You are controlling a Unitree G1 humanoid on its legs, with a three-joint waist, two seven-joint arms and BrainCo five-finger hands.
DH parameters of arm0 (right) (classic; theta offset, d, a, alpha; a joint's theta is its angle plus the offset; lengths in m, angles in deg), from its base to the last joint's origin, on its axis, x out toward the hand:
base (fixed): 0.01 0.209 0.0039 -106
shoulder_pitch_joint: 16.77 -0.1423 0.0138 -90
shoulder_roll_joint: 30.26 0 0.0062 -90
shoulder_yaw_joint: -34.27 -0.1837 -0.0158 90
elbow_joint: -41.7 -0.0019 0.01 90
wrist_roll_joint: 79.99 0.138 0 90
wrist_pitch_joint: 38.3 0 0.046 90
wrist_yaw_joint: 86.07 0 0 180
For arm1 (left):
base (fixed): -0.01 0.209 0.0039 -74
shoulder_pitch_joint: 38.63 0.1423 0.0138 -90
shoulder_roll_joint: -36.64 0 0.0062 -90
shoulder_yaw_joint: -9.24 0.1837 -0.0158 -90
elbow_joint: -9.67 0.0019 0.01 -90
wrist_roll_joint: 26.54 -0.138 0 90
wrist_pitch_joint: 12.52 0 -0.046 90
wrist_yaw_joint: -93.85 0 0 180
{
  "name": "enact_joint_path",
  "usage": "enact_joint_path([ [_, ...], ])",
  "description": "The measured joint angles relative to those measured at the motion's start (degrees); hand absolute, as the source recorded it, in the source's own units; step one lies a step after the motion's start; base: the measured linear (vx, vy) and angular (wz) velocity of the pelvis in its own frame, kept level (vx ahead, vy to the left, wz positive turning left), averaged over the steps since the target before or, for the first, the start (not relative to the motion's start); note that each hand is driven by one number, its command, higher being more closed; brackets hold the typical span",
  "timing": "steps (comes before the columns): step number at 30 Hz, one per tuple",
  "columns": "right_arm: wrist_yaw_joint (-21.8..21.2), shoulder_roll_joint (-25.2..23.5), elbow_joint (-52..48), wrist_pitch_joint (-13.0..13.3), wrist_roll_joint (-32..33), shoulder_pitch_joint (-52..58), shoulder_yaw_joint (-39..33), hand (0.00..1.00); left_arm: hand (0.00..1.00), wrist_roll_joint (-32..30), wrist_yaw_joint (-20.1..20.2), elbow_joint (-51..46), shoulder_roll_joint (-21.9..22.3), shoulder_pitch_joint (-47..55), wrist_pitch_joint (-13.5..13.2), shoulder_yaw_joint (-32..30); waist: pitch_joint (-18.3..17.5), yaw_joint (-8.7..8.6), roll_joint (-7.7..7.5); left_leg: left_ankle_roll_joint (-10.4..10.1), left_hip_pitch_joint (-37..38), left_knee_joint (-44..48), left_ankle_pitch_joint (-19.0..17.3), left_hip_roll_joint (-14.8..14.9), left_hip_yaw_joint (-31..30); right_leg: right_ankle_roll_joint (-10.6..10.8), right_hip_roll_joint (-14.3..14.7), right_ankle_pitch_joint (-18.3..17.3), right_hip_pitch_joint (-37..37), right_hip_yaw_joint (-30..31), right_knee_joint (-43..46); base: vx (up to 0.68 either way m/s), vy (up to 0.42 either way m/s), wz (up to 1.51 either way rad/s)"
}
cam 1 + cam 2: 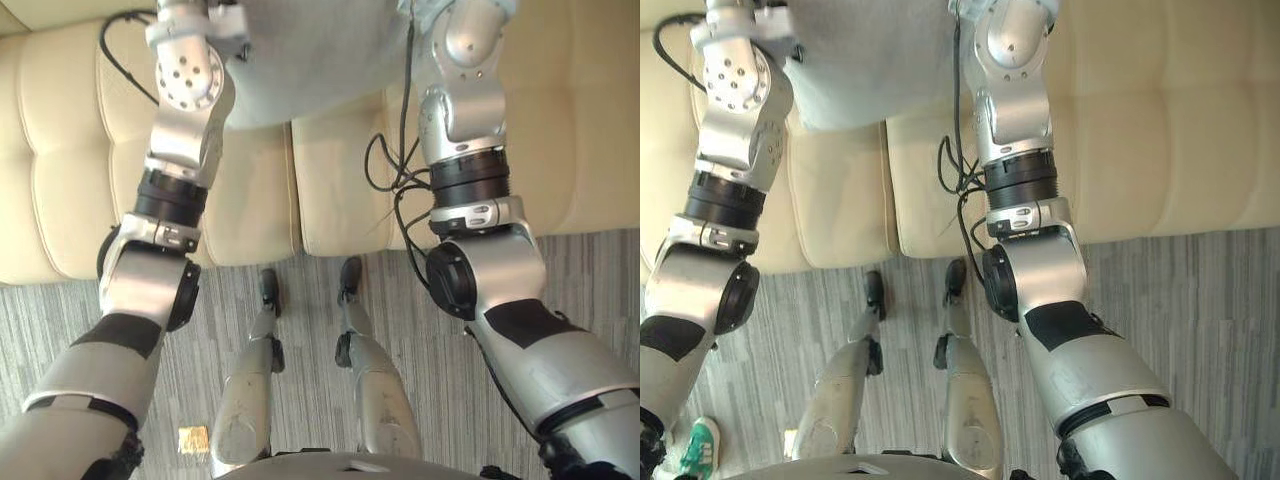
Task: Pick up cushions and gather them together orderly.
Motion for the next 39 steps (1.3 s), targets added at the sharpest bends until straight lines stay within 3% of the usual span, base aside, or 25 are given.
enact_joint_path([
  [3, 2.05, -0.63, 1.58, 0.0, -0.09, -3.7, -1.33, 1.0, 1.0, -1.16, -0.62, 3.29, -0.07, -4.32, 0.01, -0.71, 2.66, -0.12, 0.07, 0.47, -1.53, -0.01, 0.4, -0.55, -0.09, 0.3, -0.55, 0.41, -1.44, 0.39, 0.0, -0.03, 0.095, 0.07],
  [7, 3.26, -0.81, 3.72, 0.15, -0.01, -6.69, -1.86, 1.0, 1.0, -1.93, -0.67, 7.35, -0.68, -8.29, 0.0, -1.13, 3.69, 0.04, 0.14, 0.94, -4.69, -0.02, 0.97, -1.36, -0.25, 0.65, -1.03, 1.42, -4.52, 1.61, -0.03, -0.01, 0.112, 0.07],
  [8, 3.37, -1.1, 3.87, 0.15, -0.02, -7.07, -2.51, 0.0, 0.0, -1.94, -0.67, 7.44, -0.69, -8.63, 0.0, -1.14, 3.72, 0.21, 0.14, 1.04, -5.39, -0.02, 1.04, -1.52, -0.23, 0.77, -1.21, 1.56, -5.22, 1.72, -0.03, 0.01, 0.118, 0.04],
  [15, 3.77, -3.9, 2.1, 2.7, 0.27, -7.21, -5.75, 0.0, 0.0, -1.93, -2.28, 7.38, -0.27, -9.09, 0.01, -6.48, 4.05, 0.97, 0.09, 1.17, -7.87, -0.02, 1.13, -1.62, 0.07, 1.05, -1.54, 2.2, -7.88, 3.3, -0.03, 0.02, 0.11, 0.0],
  [21, 3.67, -1.97, 0.26, 2.87, 2.42, -5.2, -6.82, 0.0, 0.0, -1.92, -2.19, 7.1, -0.45, -9.1, 0.46, -8.94, 4.05, 1.49, 0.09, 1.03, -7.9, -0.01, 1.02, -1.42, 0.22, 1.06, -1.39, 2.21, -7.91, 4.46, -0.02, -0.01, 0.077, 0.0],
  [26, 1.83, 3.14, -1.71, 2.83, 3.97, -1.06, -7.82, 0.0, 0.0, -1.91, -0.35, 7.08, -4.47, -9.08, 1.86, -9.19, 4.05, 1.63, 0.09, 1.04, -7.9, 0.17, 1.04, -1.4, 0.34, 1.07, -1.37, 2.23, -7.9, 4.65, -0.01, -0.04, 0.047, -0.02],
  [33, -0.33, 15.77, -1.69, 2.82, 11.43, 5.55, -11.35, 0.0, 0.0, -1.39, 1.91, 7.07, -15.64, -4.49, 2.32, -10.7, 4.05, 1.68, 0.09, 1.06, -6.93, 1.09, 0.95, -1.21, 1.58, 1.17, -1.47, 3.07, -7.1, 6.0, 0.0, -0.06, 0.041, -0.07],
  [39, -4.56, 19.97, -4.36, 3.55, 14.84, 11.6, -10.98, 0.0, 0.0, 2.92, 5.29, 5.78, -20.57, 2.37, 1.1, -15.07, 4.01, 2.26, 0.05, 0.57, -4.88, 2.15, 0.04, -0.74, 2.13, 1.67, -0.94, 1.97, -4.66, 6.31, -0.03, -0.07, -0.013, -0.02],
])
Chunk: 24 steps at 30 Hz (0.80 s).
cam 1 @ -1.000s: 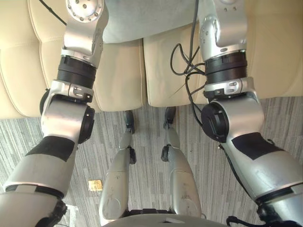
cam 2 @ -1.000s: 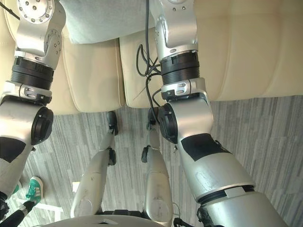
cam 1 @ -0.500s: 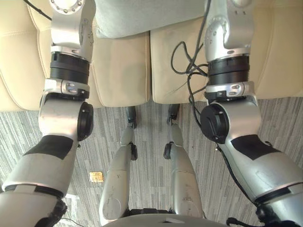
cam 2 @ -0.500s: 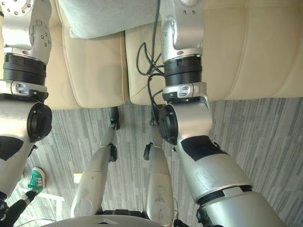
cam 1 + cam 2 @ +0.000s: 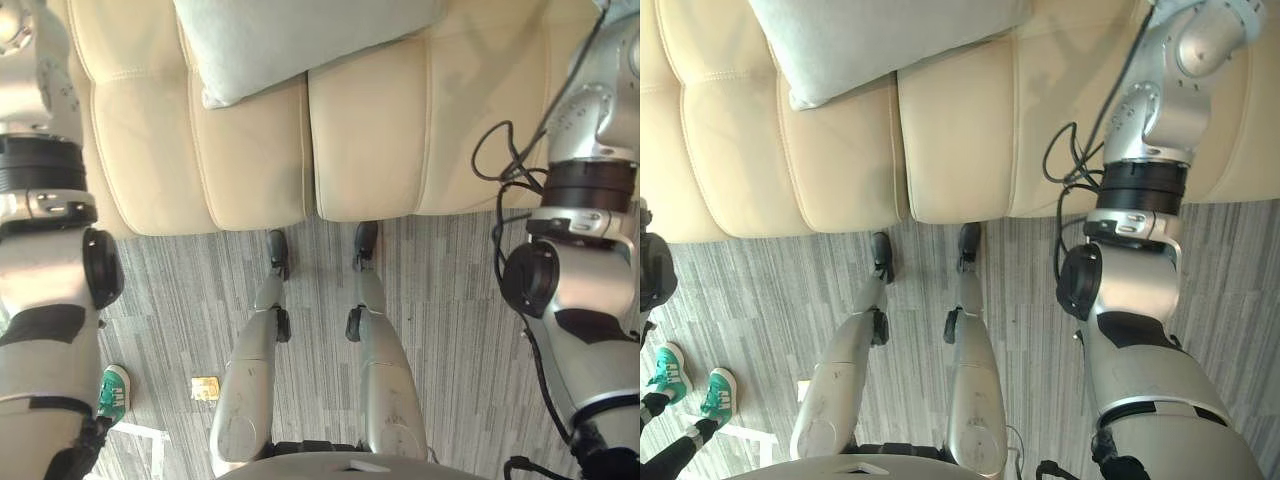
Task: Pick up cushions and gather them together orderly.
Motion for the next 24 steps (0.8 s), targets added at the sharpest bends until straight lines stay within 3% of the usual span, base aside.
enact_joint_path([
  [1, -0.71, -0.03, -2.08, 0.1, 1.16, 2.43, 0.59, 0.0, 0.0, 1.1, 0.47, -2.62, -0.02, 3.31, -0.09, -2.23, -0.01, -0.13, -0.01, -0.29, 0.48, 0.02, 0.2, 0.04, -0.2, 0.26, -0.18, -2.49, 0.7, 0.25, -0.01, -0.07, -0.052, 0.06],
  [7, -5.51, -0.12, -6.17, -0.08, 0.99, 16.36, 4.87, 0.0, 0.0, 4.27, 1.74, -13.2, 1.76, 23.97, -2.21, -7.33, -0.06, -0.5, -0.02, -1.19, 4.76, -0.35, -0.09, 1.19, -1.42, 0.32, 1.3, -2.5, 5.01, -0.3, -0.02, -0.02, -0.059, -0.03],
  [10, -7.53, -0.82, -6.96, -0.2, 0.82, 24.71, 4.78, 0.0, 0.0, 4.26, 2.73, -17.27, 7.11, 33.94, -2.51, -9.13, -0.08, -0.7, 0.02, -1.29, 7.36, -1.18, -0.2, 1.21, -2.17, 0.79, 1.48, -2.87, 7.5, -0.46, -0.04, 0.02, -0.027, 0.07],
  [16, -11.91, -12.86, -10.85, -0.33, -2.5, 44.51, 5.0, 0.0, 0.0, 4.18, 7.25, -18.36, 24.51, 54.05, -2.2, -8.07, -0.97, -1.38, -0.2, -0.88, 11.08, -1.13, -0.67, 0.45, -4.41, 1.7, 0.78, -4.14, 12.41, -0.54, -0.07, 0.01, 0.016, 0.18],
  [18, -14.02, -18.69, -10.72, -1.22, -5.68, 51.92, 7.12, 0.0, 0.0, 4.05, 9.09, -18.29, 29.31, 62.13, -1.3, -5.81, -3.81, -1.22, -0.91, -0.84, 11.78, -1.11, -1.19, 0.27, -4.62, 1.56, 0.45, -4.98, 13.3, -0.6, -0.36, -0.01, 0.018, 0.12],
  [20, -15.4, -21.78, -10.67, -1.59, -7.41, 57.24, 8.96, 0.0, 0.0, 4.07, 10.4, -17.77, 31.7, 67.39, -0.79, -4.09, -4.57, -0.84, -1.19, -1.12, 14.08, -1.12, -1.75, 0.22, -4.69, 1.41, 0.37, -5.78, 15.68, -0.69, -0.34, 0.0, 0.007, 0.03],
  [24, -17.69, -26.61, -10.25, -2.74, -11.0, 70.08, 12.23, 0.0, 0.0, 3.34, 12.87, -11.55, 35.14, 77.36, 1.01, -1.67, -11.34, -0.84, -1.4, -0.91, 19.05, -2.2, -2.77, 0.46, -4.38, 0.98, 0.31, -8.24, 20.01, -0.64, -0.42, 0.02, -0.011, -0.04],
])
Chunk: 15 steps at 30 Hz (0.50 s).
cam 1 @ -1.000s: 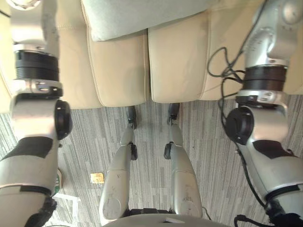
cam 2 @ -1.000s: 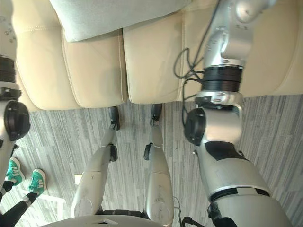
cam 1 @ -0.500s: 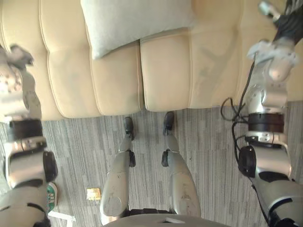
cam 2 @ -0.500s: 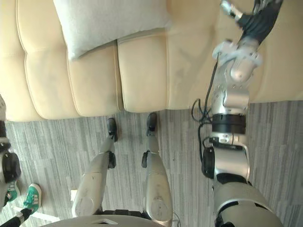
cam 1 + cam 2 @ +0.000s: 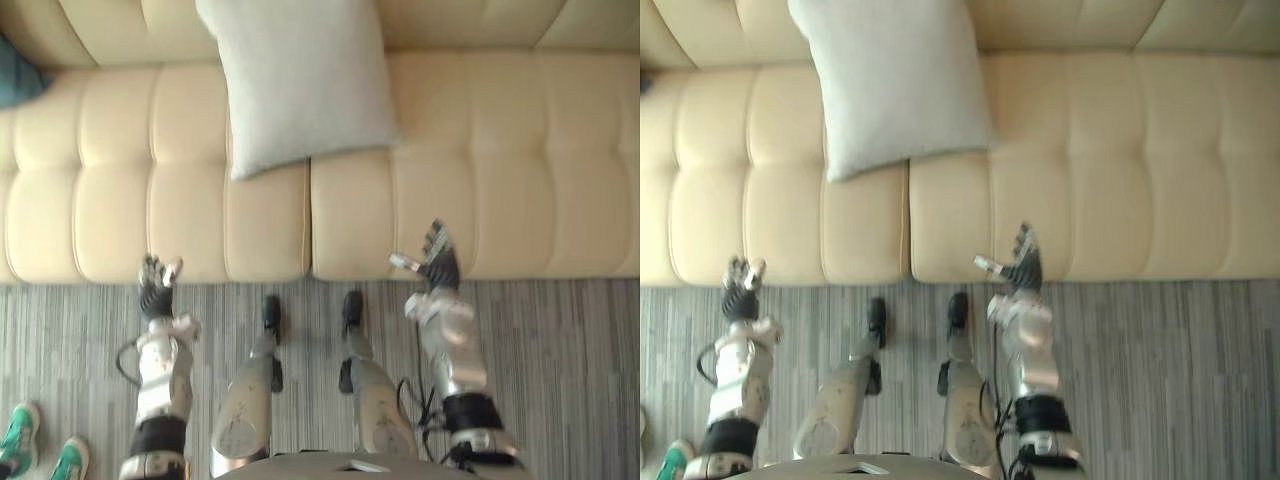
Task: Pick up cushions and gather them together orderly.
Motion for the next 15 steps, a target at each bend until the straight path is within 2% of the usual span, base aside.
enact_joint_path([
  [2, -0.64, -0.77, 1.74, -0.11, -1.56, 2.21, -0.08, 0.0, 0.0, -1.55, 0.75, 3.3, 0.7, 1.73, 0.53, 0.11, -1.41, -0.34, -0.15, -0.16, 1.94, -0.06, -0.4, 0.06, 0.02, 0.04, 0.11, -0.4, 1.95, -0.52, 0.16, 0.04, -0.043, -0.05],
  [6, -0.77, -0.97, 11.5, -1.57, -3.87, 4.82, -0.12, 0.0, 0.0, -3.92, 2.55, 12.88, 1.33, 2.66, 2.27, 0.32, -4.82, -1.3, -0.83, -0.31, 6.08, -1.74, -0.55, 0.16, 0.22, 0.26, 0.18, -0.96, 5.15, -1.2, -0.01, 0.02, -0.034, -0.04],
  [15, -1.76, -1.11, 27.57, -3.79, -6.08, 6.27, -3.23, 0.0, 0.0, -7.48, 2.72, 24.25, 1.15, 3.13, 4.1, 0.28, -7.59, -2.37, -1.26, -0.45, 12.05, -3.08, -1.23, -0.12, 0.46, 0.72, 0.16, -2.13, 10.26, -1.14, -0.02, 0.03, -0.003, -0.02],
])
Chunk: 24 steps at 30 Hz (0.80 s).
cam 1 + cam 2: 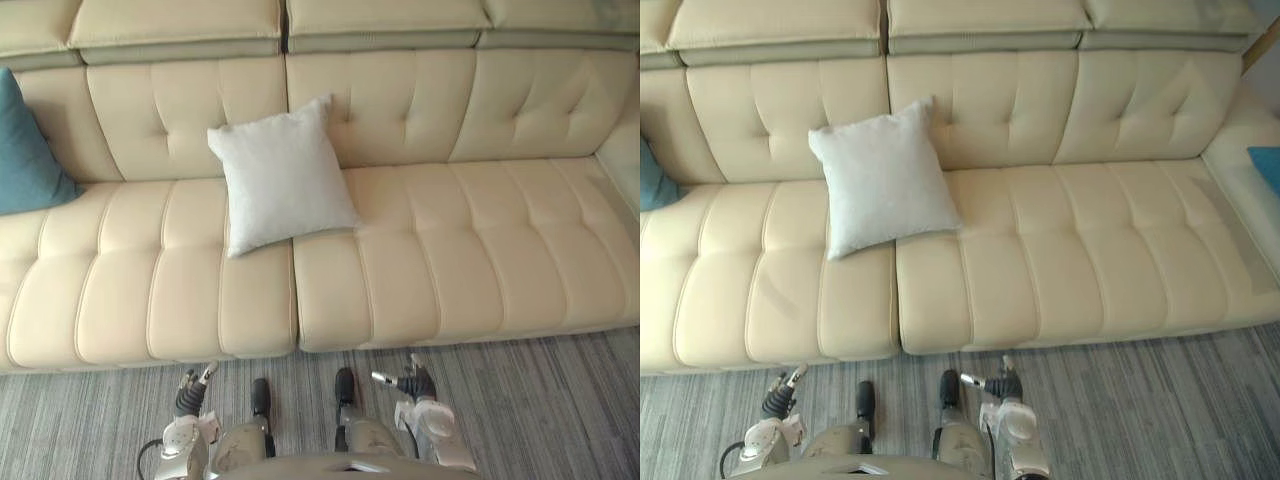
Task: Pick up cushions and gather them together orderly.
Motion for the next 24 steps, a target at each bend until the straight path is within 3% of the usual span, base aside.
enact_joint_path([
  [7, 0.03, -0.21, 4.24, -0.11, 0.23, 1.41, -2.51, 0.0, 0.0, -5.14, 0.07, 4.4, -0.39, 0.83, 0.64, -0.08, -1.4, -0.29, -0.31, -0.14, 3.46, 0.15, -1.71, 0.01, 1.47, 0.28, 0.16, -0.87, 2.45, 1.54, 0.03, 0.05, 0.005, -0.12],
  [12, 0.16, -0.01, 6.33, -0.35, 0.6, -1.01, -2.56, 0.0, 0.0, -5.22, 0.07, 4.53, -0.58, 0.52, 0.68, -0.09, -1.25, -0.52, -0.4, -0.38, 2.54, 2.83, -3.59, 0.27, 5.66, 0.17, 0.2, -1.87, -1.2, 4.5, 4.4, 0.03, 0.012, -0.43],
  [14, 0.2, -0.17, 6.44, -0.94, 0.58, -1.1, -2.46, 0.0, 0.0, -5.22, 0.09, 4.32, -0.6, -0.28, 0.73, -0.39, -1.14, -0.95, -0.67, 0.78, 1.08, 5.94, -4.1, 0.39, 7.24, 0.81, -0.04, -1.57, -3.07, 4.78, 7.65, 0.02, 0.023, -0.25],
  [15, 0.2, -0.28, 6.51, -1.07, 0.56, -1.63, -2.2, 0.0, 0.0, -5.21, 0.08, 3.73, -0.49, -0.45, 0.75, -0.67, -1.25, -0.18, -0.52, 1.8, -0.09, 6.31, -3.99, 1.76, 8.64, 2.31, 0.31, -0.51, -2.91, 5.77, 6.09, -0.01, 0.006, -0.35],
  [16, 0.21, -0.24, 6.55, -1.09, 0.55, -2.36, -2.09, 0.0, 0.0, -5.2, 0.07, 3.48, -0.38, -0.62, 0.71, -0.86, -1.08, 0.04, 0.14, 1.74, -0.53, 6.43, -4.18, 2.54, 8.76, 1.86, 0.74, -2.81, -4.12, 5.36, 9.72, -0.03, -0.004, -0.26],
  [17, 0.21, -0.62, 6.51, -1.16, 0.53, -3.43, -1.98, 0.0, 0.0, -5.18, 0.07, 3.29, -0.5, -1.28, 0.8, -0.99, -0.56, -0.39, 0.39, 1.27, -0.41, 7.04, -3.8, 3.21, 8.26, -1.08, 0.11, -11.87, -7.69, 1.7, 25.79, 0.0, -0.091, 0.1],
  [18, 0.26, -1.54, 6.56, -1.22, 0.44, -2.77, -1.96, 0.0, 0.0, -5.17, 0.04, 2.71, -0.78, -0.99, 0.83, -1.06, -0.15, 0.06, 0.41, 0.95, 0.51, 7.35, -3.57, 3.53, 7.8, 1.02, -1.5, -17.74, -6.09, 0.33, 36.15, 0.01, -0.079, 0.2],
  [19, 0.24, -1.93, 6.6, -1.22, 0.33, -2.57, -1.86, 0.0, 0.0, -5.14, -0.14, 2.58, -0.9, -0.71, 0.83, -1.16, -0.36, 0.45, -0.19, 0.94, 0.7, 7.74, -3.58, 3.53, 7.94, 1.41, -2.0, -18.73, -4.6, 0.39, 36.36, 0.01, -0.209, 0.11],
  [20, 0.23, -2.75, 6.64, -1.23, 0.02, -2.69, -1.46, 0.0, 0.0, -5.12, -0.24, 2.24, -1.28, -0.37, 0.83, -1.63, -0.92, 1.22, -1.67, 0.67, -0.27, 9.55, -3.68, 3.49, 8.02, 2.24, -1.99, -20.79, -1.64, 1.72, 31.78, -0.06, -0.217, -0.09],
  [21, 0.29, -2.51, 6.52, -1.15, 0.02, -4.46, -1.32, 0.0, 0.0, -5.11, -0.28, 2.24, -1.43, -0.79, 0.84, -1.68, -1.13, 1.68, -2.36, -0.35, -1.93, 11.08, -3.98, 4.09, 7.88, 1.7, -0.91, -21.36, 0.07, 1.59, 26.18, -0.09, -0.241, -0.16],
  [22, 0.29, -2.12, 6.52, -1.09, 0.01, -5.33, -1.32, 0.0, 0.0, -5.11, -0.28, 2.31, -1.11, -1.01, 0.86, -1.57, -0.75, 2.0, -1.67, -0.74, -2.68, 11.53, -4.13, 4.71, 7.77, 0.1, -0.04, -20.83, 1.01, 1.52, 23.55, -0.11, -0.133, -0.12],
  [24, 0.47, -0.33, 6.55, -1.12, 0.0, -7.12, -1.49, 0.0, 0.0, -5.11, -0.18, 2.73, 1.39, -1.96, 1.12, -0.61, 1.34, 2.26, 2.23, -2.57, -3.87, 11.66, -2.96, 7.86, 5.37, -1.52, 3.65, -14.62, 5.0, -0.26, 14.39, -0.19, -0.067, 0.07],
])
